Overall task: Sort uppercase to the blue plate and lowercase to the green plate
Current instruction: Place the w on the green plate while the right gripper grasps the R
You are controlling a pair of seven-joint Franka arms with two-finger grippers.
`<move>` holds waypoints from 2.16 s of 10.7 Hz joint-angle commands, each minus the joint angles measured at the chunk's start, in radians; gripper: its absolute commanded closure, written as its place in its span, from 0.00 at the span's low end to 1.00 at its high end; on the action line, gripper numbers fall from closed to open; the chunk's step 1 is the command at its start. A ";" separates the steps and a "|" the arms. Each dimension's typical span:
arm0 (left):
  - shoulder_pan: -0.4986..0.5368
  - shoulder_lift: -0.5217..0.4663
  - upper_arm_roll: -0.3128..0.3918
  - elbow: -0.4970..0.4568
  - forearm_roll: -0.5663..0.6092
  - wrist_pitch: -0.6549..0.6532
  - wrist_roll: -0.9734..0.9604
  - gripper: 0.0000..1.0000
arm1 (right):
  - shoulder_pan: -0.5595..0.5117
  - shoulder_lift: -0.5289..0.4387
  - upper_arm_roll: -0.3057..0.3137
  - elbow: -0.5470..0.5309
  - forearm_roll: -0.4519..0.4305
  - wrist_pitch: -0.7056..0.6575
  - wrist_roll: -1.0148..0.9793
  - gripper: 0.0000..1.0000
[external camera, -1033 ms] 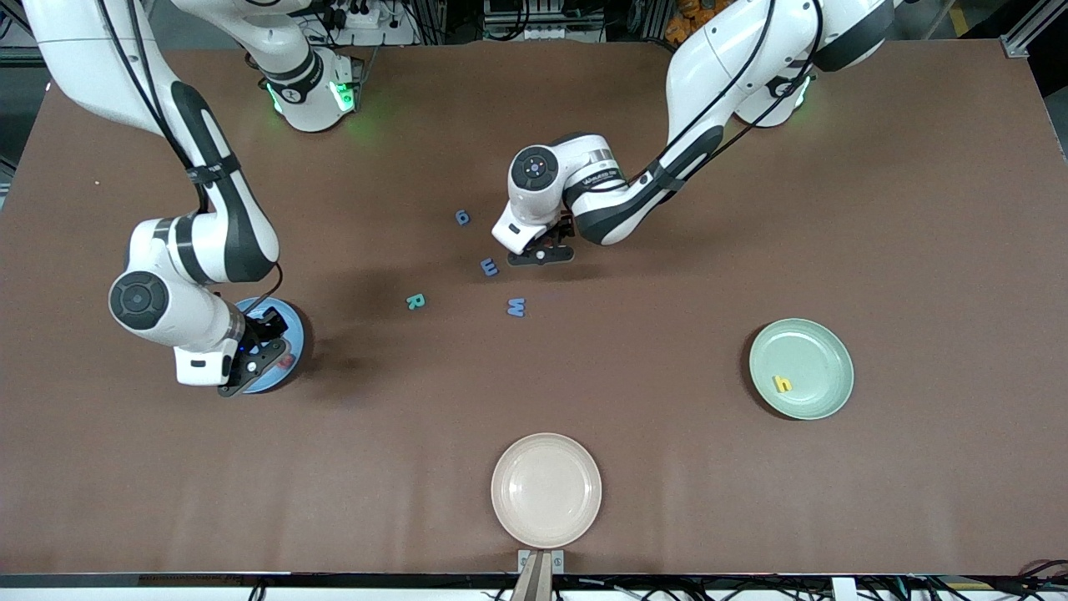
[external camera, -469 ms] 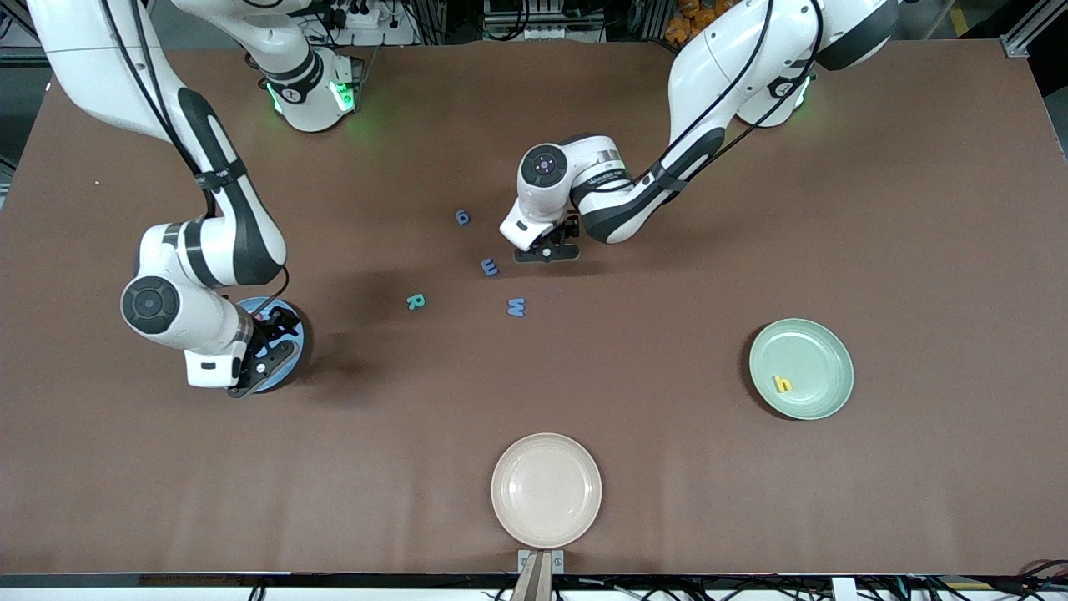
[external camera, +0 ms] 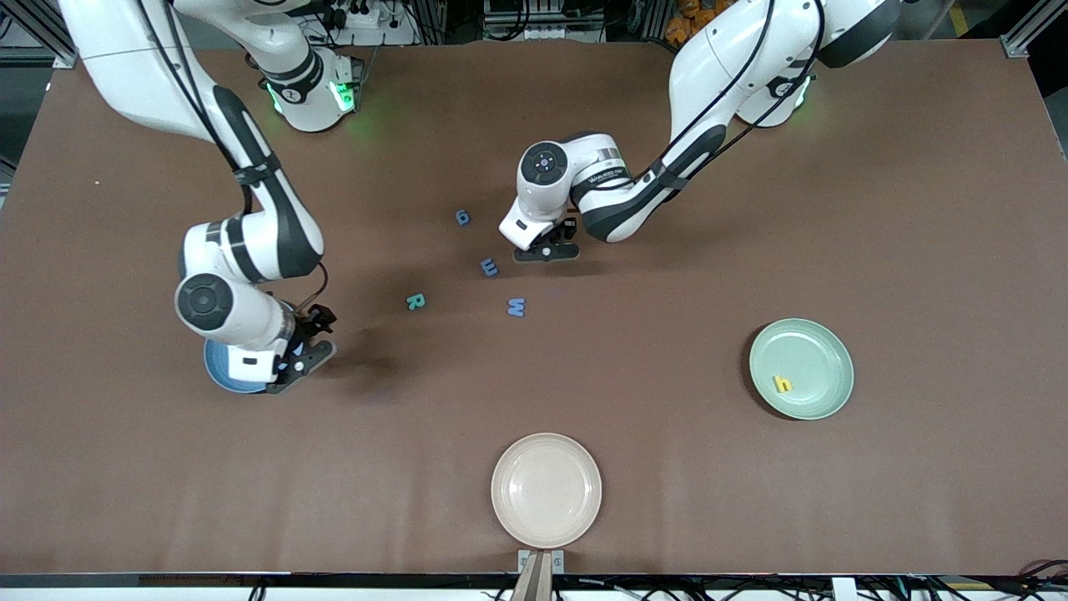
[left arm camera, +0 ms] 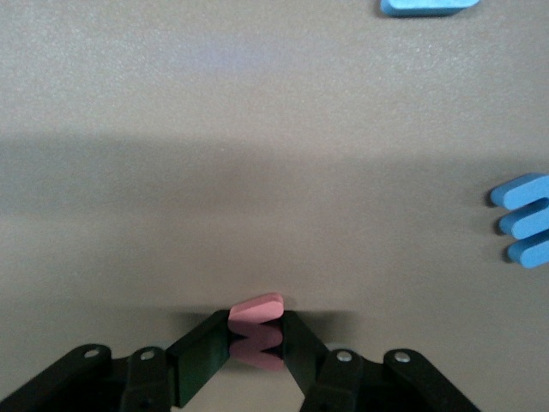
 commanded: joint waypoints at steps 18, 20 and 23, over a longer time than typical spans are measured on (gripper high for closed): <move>0.639 -0.179 0.012 0.071 0.037 -0.159 0.842 1.00 | 0.278 -0.062 0.001 -0.289 0.096 0.334 0.545 0.00; 0.725 -0.164 0.012 0.069 0.035 -0.159 0.970 1.00 | 0.288 -0.045 0.000 -0.289 0.096 0.359 0.570 0.00; 0.792 -0.132 0.013 0.075 0.035 -0.153 1.039 0.89 | 0.290 -0.025 -0.002 -0.289 0.094 0.382 0.573 0.00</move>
